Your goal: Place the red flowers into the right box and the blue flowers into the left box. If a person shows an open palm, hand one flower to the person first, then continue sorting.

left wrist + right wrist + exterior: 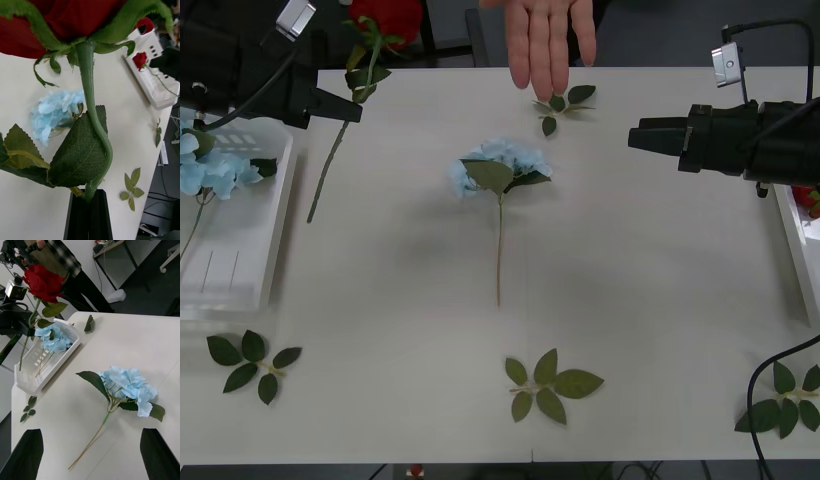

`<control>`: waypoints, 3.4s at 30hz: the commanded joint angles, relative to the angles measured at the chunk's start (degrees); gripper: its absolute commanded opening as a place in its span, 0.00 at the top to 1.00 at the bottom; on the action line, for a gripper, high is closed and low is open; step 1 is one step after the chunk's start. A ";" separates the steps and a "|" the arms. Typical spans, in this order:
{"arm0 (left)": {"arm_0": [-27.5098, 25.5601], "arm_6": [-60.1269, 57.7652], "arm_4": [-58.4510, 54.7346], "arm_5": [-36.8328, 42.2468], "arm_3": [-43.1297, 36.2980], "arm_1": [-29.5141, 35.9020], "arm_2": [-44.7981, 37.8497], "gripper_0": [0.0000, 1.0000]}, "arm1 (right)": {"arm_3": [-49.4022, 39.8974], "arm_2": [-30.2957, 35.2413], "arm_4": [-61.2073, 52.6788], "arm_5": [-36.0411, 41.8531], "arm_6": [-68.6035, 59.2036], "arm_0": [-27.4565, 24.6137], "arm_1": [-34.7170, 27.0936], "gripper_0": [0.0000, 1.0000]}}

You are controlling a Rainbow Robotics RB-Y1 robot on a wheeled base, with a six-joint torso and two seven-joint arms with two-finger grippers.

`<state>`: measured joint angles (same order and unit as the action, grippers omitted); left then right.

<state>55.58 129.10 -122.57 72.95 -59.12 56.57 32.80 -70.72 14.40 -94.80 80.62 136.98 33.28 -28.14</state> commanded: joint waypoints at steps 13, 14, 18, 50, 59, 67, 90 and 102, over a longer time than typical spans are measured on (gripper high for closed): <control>-0.04 10.03 -7.77 2.55 7.00 -4.18 0.16 1.00 | -1.52 0.19 -0.56 0.59 1.36 1.09 -1.65 0.25; -0.04 10.65 -9.35 2.55 6.56 -4.80 0.25 1.00 | -1.52 0.19 -0.56 0.59 1.36 1.00 -1.65 0.25; -0.04 14.95 -13.22 1.32 6.21 -7.79 0.25 1.00 | -1.52 0.19 -0.56 0.50 1.36 1.09 -1.65 0.25; -5.05 25.90 -20.43 -12.84 6.03 -28.79 0.16 1.00 | 6.48 -21.16 -19.02 -4.51 4.78 0.56 -0.33 0.25; -5.05 25.90 -20.51 -14.94 6.12 -30.64 0.16 1.00 | 6.48 -27.93 -21.74 -13.65 7.60 0.56 2.57 0.25; -5.13 25.90 -20.60 -16.00 6.12 -30.90 0.25 1.00 | 6.48 -32.85 -25.52 -18.57 9.79 1.53 4.41 0.25; -5.22 25.90 -20.78 -16.18 6.12 -30.81 0.25 1.00 | 6.48 -32.85 -27.80 -19.45 11.90 1.53 5.99 1.00; -5.66 25.90 -21.13 -16.44 6.12 -30.73 0.25 0.18 | 6.48 -30.22 -28.68 -14.00 11.55 1.17 2.04 1.00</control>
<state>50.26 153.79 -143.30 57.01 -51.87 25.86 32.80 -62.90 -17.28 -121.80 66.60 147.44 33.24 -23.66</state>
